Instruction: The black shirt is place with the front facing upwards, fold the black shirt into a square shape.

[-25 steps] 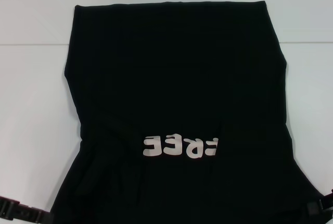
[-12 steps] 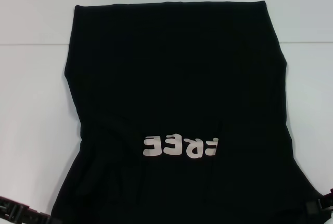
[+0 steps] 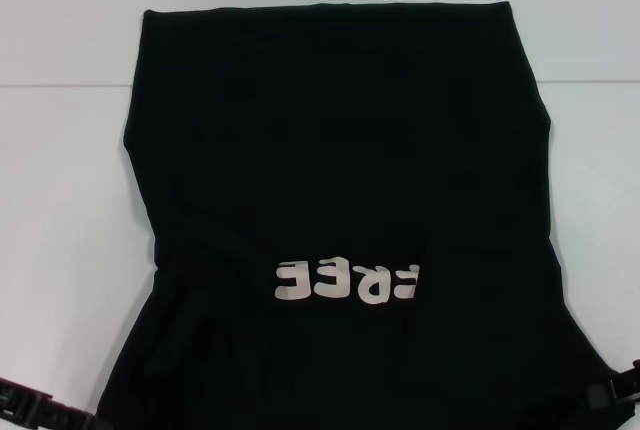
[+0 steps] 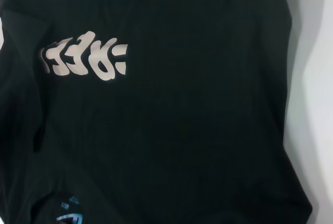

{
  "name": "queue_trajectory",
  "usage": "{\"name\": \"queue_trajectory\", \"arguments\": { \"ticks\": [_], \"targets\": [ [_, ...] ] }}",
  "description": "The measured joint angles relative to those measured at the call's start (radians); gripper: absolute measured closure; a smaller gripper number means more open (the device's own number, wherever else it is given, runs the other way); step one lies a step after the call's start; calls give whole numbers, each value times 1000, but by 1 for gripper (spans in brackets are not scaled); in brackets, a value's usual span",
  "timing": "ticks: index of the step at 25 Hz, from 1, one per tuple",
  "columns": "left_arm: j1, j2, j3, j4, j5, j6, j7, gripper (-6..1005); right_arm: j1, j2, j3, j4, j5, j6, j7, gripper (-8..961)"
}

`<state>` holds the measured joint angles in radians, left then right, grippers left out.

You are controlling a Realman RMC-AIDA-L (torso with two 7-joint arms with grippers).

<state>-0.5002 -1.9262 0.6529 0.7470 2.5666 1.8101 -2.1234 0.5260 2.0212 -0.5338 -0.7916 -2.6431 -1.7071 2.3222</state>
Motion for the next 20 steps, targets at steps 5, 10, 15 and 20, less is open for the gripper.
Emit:
{"name": "queue_trajectory", "arguments": {
  "ticks": [5, 10, 15, 20],
  "targets": [
    [-3, -4, 3, -3, 17, -17, 0, 471, -3, 5, 0, 2, 0, 0, -10, 903],
    [-23, -11, 4, -41, 42, -29, 7, 472, -7, 7, 0, 2, 0, 0, -18, 903],
    [-36, -12, 5, -64, 43, -30, 16, 473, -11, 4, 6, 9, 0, 0, -24, 903],
    [-49, -16, 5, -70, 42, -32, 20, 476, -11, 1, 13, 15, 0, 7, -28, 903]
  ]
}}
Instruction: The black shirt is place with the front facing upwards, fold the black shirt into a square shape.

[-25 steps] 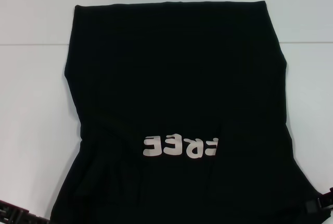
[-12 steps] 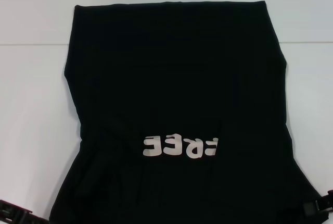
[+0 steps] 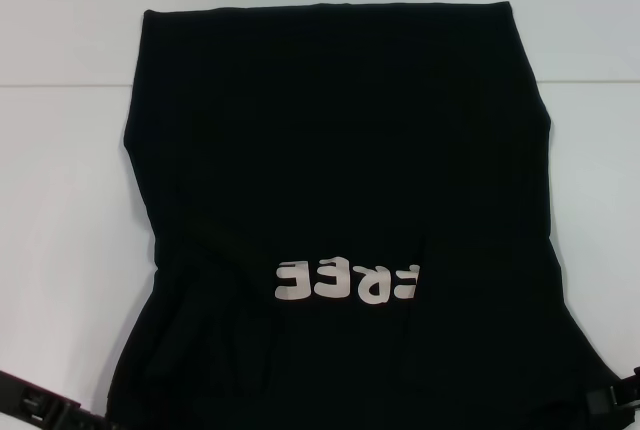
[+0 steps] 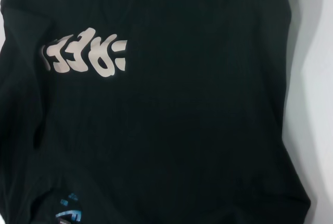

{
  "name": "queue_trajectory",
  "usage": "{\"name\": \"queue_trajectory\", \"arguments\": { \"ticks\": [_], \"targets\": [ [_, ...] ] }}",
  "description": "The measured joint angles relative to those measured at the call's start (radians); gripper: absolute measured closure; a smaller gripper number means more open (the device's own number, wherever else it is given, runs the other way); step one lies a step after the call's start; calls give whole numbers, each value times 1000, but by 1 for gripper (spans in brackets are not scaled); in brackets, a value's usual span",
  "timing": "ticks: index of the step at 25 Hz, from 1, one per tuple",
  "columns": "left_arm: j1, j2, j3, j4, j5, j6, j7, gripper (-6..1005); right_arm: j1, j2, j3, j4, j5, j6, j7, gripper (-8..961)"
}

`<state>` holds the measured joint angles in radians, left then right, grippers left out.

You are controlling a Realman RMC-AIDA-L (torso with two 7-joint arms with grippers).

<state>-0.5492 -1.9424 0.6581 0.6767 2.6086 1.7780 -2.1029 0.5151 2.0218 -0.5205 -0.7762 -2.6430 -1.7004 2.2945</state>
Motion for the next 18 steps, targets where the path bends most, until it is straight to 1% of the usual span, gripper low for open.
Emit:
{"name": "queue_trajectory", "arguments": {
  "ticks": [6, 10, 17, 18],
  "targets": [
    [-13, -1, 0, -17, 1, -30, 4, 479, -1, -1, 1, 13, 0, 1, -2, 903],
    [-23, -9, 0, -34, 5, -69, 7, 499, -1, -1, 8, 13, 0, 1, -7, 903],
    [-26, -13, 33, -36, 11, -95, 12, 533, -3, -2, 24, 12, 11, -7, -11, 902],
    [-26, -13, 36, -36, 11, -95, 12, 581, -3, -2, 25, 12, 11, -7, -11, 902]
  ]
}}
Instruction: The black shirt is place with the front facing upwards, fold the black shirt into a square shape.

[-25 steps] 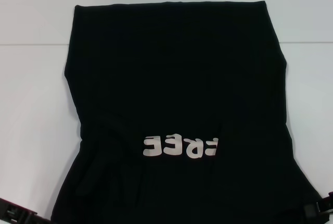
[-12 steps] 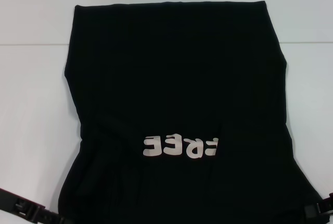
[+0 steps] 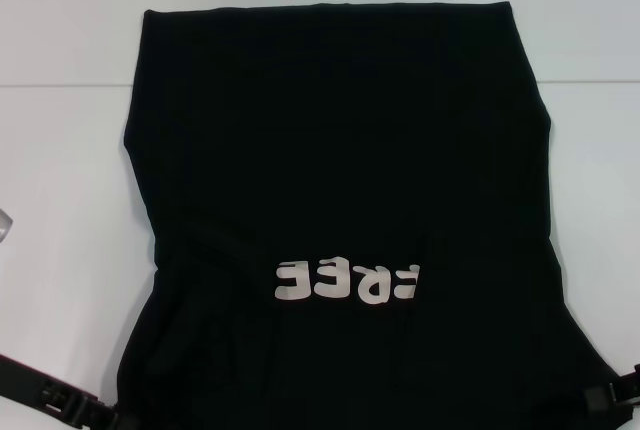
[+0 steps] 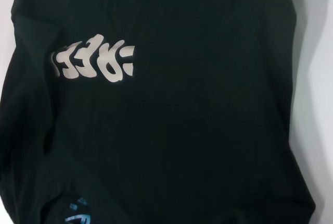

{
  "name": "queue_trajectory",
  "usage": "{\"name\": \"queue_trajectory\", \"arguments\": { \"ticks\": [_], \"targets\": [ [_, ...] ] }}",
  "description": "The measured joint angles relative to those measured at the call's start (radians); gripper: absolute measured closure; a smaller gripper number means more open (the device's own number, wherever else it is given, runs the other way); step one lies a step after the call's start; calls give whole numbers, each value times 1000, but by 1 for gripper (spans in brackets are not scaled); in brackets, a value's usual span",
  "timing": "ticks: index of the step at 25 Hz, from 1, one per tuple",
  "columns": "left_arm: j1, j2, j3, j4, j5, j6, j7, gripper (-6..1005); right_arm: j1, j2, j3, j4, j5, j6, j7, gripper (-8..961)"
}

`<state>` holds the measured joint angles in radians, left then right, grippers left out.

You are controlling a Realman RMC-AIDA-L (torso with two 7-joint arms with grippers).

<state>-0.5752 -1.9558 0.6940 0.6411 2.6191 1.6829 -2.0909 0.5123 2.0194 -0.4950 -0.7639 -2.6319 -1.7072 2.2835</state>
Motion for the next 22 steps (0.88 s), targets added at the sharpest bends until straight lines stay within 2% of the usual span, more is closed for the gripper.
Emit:
{"name": "queue_trajectory", "arguments": {
  "ticks": [4, 10, 17, 22],
  "targets": [
    [0, 0, 1, 7, 0, 1, 1, 772, 1, -1, 0, 0, 1, 0, 0, 902],
    [0, 0, 0, 8, 0, 5, 10, 959, 1, -1, 0, 0, 1, 2, -3, 902],
    [9, 0, -5, 7, -5, 16, 29, 959, -10, -1, 2, 11, 1, 1, -11, 902],
    [48, 7, -55, 2, -21, 26, 81, 959, -46, -6, 39, 12, 2, -7, -23, 902]
  ]
}}
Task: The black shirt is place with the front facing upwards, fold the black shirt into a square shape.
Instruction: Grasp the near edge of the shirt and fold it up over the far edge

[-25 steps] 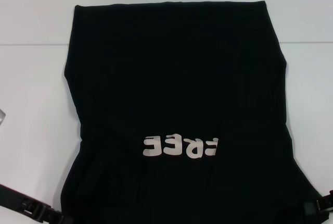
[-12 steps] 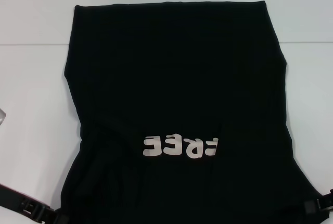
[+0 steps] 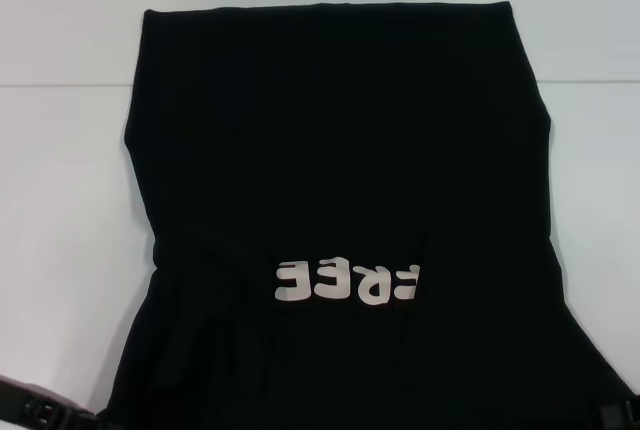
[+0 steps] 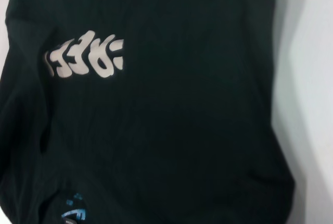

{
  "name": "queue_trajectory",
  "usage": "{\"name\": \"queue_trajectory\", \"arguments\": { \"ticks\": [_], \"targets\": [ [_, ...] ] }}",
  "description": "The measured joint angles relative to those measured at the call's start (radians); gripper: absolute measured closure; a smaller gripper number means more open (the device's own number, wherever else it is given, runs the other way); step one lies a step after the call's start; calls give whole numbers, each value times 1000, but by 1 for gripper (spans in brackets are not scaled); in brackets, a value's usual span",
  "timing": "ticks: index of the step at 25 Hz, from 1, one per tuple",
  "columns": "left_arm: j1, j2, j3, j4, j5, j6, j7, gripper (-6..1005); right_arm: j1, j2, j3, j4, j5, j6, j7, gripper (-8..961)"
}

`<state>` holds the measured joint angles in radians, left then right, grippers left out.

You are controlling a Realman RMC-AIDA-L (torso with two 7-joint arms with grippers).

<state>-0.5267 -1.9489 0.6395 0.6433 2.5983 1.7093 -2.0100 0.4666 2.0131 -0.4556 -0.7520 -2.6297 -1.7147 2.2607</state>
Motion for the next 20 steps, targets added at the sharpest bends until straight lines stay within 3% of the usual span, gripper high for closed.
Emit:
{"name": "queue_trajectory", "arguments": {
  "ticks": [9, 17, 20],
  "targets": [
    [38, -3, -103, -38, -2, 26, 136, 959, -69, -11, 93, 3, 11, -69, -70, 903],
    [76, 4, -185, -58, -3, 36, 243, 959, -113, -71, 116, 106, 7, -97, -172, 903],
    [93, 10, -244, -67, -4, 61, 300, 958, -121, -83, 116, 128, 5, -104, -205, 902]
  ]
}}
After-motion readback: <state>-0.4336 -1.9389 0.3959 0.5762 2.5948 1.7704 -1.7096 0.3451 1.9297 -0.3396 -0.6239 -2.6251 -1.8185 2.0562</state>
